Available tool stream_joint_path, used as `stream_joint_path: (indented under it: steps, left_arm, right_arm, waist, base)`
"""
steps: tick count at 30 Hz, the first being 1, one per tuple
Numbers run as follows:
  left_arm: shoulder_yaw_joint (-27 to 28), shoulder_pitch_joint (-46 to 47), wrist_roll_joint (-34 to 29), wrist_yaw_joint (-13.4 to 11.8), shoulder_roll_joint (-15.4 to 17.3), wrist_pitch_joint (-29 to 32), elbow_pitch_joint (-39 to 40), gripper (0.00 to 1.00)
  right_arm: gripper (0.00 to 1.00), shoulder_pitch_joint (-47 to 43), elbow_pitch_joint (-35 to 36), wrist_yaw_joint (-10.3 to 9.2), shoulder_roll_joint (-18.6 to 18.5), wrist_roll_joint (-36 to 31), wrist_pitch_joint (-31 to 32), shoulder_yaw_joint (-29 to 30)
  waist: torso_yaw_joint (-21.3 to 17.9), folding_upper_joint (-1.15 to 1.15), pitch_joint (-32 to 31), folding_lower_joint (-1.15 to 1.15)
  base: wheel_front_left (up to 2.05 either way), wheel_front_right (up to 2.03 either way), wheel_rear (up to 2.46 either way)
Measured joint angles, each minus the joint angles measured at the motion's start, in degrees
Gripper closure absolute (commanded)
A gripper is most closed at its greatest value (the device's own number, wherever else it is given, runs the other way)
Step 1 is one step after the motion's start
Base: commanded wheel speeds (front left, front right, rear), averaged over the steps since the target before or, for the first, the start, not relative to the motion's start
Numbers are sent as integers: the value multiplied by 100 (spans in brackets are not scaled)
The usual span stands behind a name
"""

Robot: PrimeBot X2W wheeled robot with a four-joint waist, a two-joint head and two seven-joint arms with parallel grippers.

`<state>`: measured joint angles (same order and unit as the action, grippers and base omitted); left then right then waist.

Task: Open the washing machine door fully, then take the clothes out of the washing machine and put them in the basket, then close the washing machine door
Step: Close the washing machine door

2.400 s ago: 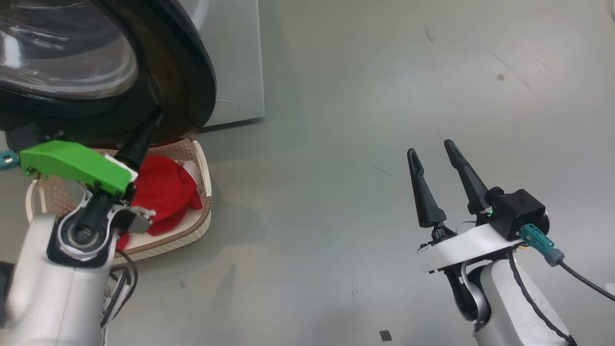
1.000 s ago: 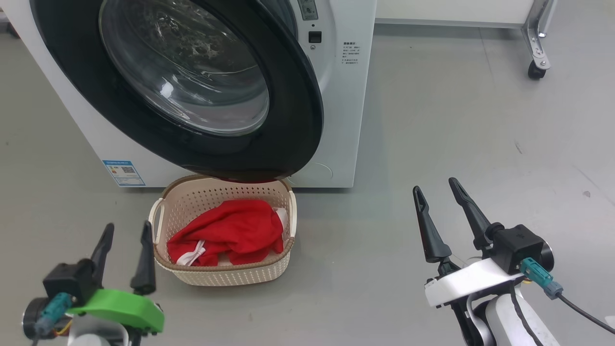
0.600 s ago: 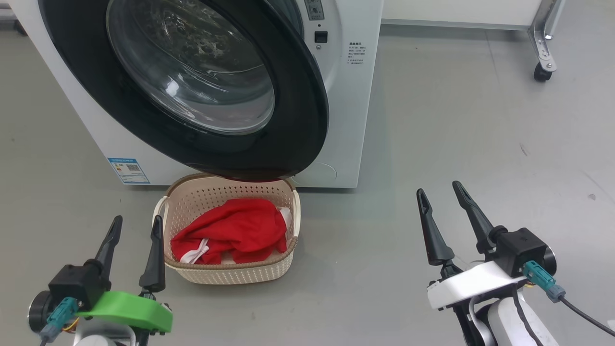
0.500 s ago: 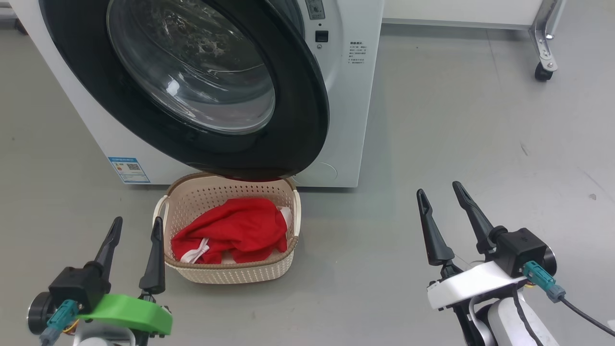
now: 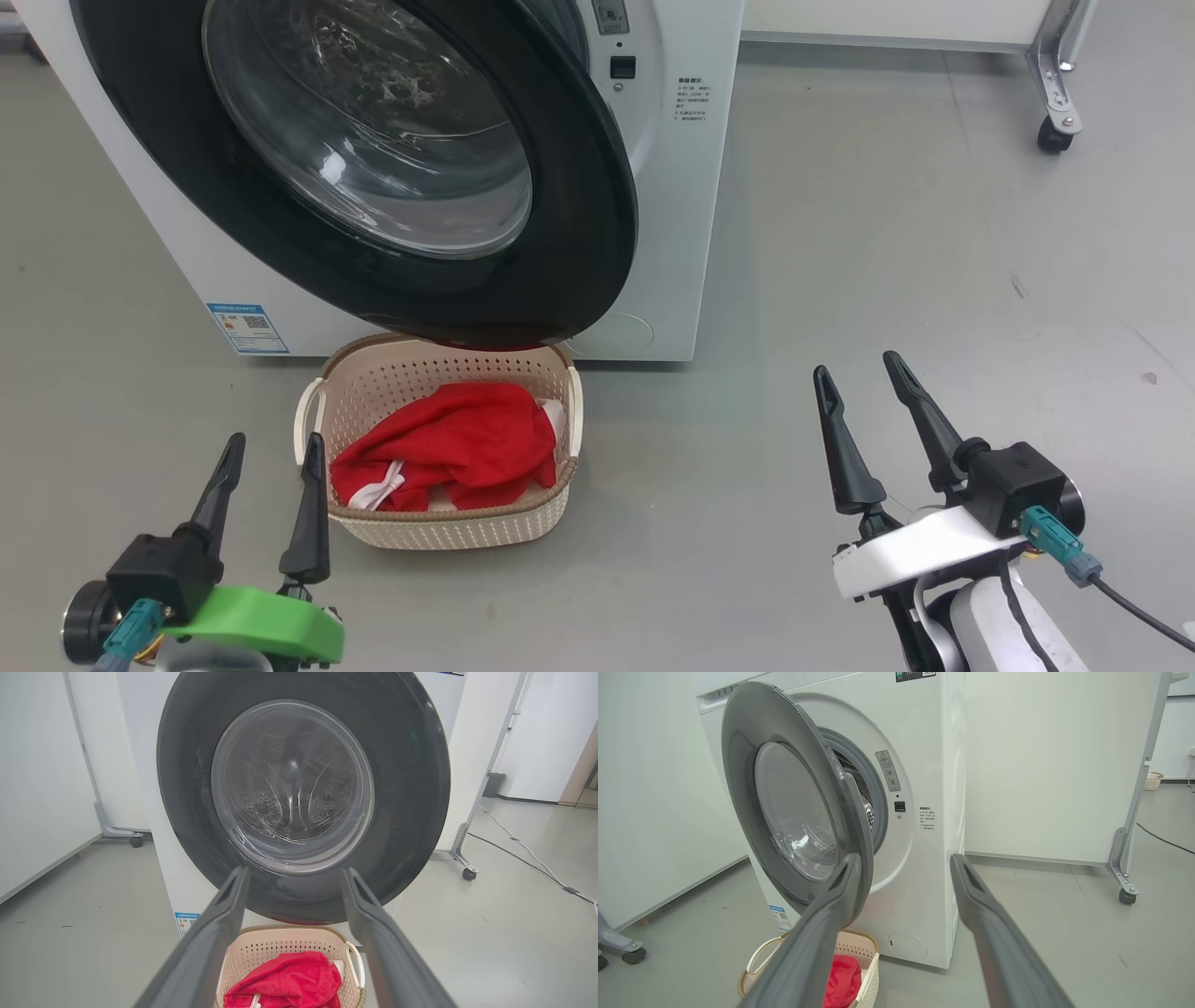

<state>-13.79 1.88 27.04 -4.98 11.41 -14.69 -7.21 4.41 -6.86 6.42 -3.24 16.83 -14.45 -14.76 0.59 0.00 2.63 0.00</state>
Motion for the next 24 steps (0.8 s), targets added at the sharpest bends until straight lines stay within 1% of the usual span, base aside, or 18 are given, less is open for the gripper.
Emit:
stream_joint_path:
  steps: [10, 14, 20, 24]
  left_arm:
    - [76, -41, -144, 33, -75, 0, 27, 0]
    - [103, -46, -151, 82, -142, 0, 33, 0]
    - [169, -70, -196, 133, -159, 0, 43, 0]
    - [244, -91, -186, 183, -288, 0, 52, 0]
  right_arm:
    - [0, 0, 0, 1, 2, 0, 0, 14]
    - [0, 0, 0, 2, 3, 0, 0, 16]
    - [0, 0, -1, 5, 4, 0, 0, 21]
    - [0, 0, -1, 5, 8, 0, 0, 22]
  waist:
    - [-8, 0, -4, 0]
    - [-7, 0, -1, 0]
    - [-6, 0, 9, 0]
    - [-6, 0, 16, 0]
  base:
    - [0, 0, 0]
    - [0, 0, 0]
    - [0, 0, 0]
    - [0, 0, 0]
